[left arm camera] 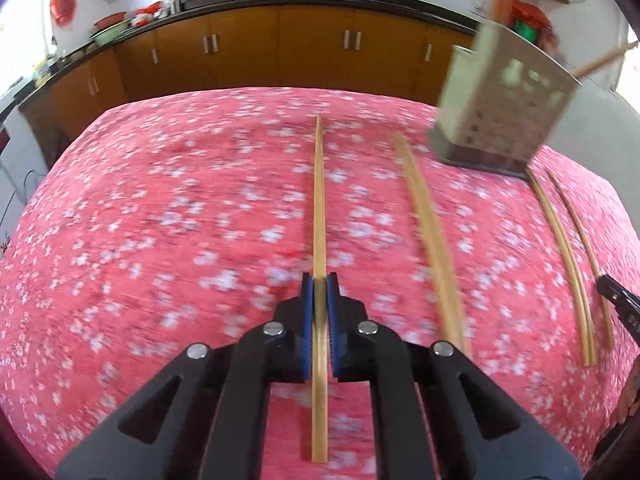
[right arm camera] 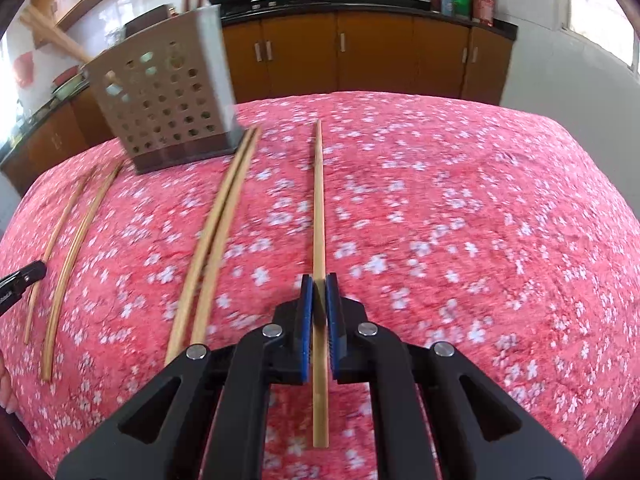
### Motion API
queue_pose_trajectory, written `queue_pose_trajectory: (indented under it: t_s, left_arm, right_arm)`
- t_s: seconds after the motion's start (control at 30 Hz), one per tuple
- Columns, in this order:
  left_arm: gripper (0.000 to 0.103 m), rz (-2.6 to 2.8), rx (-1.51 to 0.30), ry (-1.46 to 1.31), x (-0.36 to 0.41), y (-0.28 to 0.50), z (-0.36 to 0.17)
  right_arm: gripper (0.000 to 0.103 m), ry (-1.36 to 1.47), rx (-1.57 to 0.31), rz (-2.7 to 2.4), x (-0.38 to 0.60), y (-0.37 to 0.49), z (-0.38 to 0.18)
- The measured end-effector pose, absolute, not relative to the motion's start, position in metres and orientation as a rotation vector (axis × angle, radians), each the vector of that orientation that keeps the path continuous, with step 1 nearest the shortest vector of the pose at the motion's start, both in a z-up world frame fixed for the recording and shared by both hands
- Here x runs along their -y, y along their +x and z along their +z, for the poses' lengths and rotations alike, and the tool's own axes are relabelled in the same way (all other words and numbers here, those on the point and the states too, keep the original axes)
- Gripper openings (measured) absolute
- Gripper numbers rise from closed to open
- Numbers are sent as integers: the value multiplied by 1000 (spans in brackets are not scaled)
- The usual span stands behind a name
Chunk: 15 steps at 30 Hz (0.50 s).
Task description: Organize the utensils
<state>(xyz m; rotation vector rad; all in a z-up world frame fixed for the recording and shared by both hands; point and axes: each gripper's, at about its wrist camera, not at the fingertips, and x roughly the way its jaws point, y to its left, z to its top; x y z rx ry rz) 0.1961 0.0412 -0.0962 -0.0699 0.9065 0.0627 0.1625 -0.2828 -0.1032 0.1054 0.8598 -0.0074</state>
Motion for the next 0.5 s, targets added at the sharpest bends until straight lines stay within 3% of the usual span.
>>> queue_pose_trajectory:
  t_s: [0.5]
  left_arm:
    - [11, 42, -887, -107, -54, 194, -97]
  right_arm:
    - [8, 102, -863, -17, 283, 165, -103]
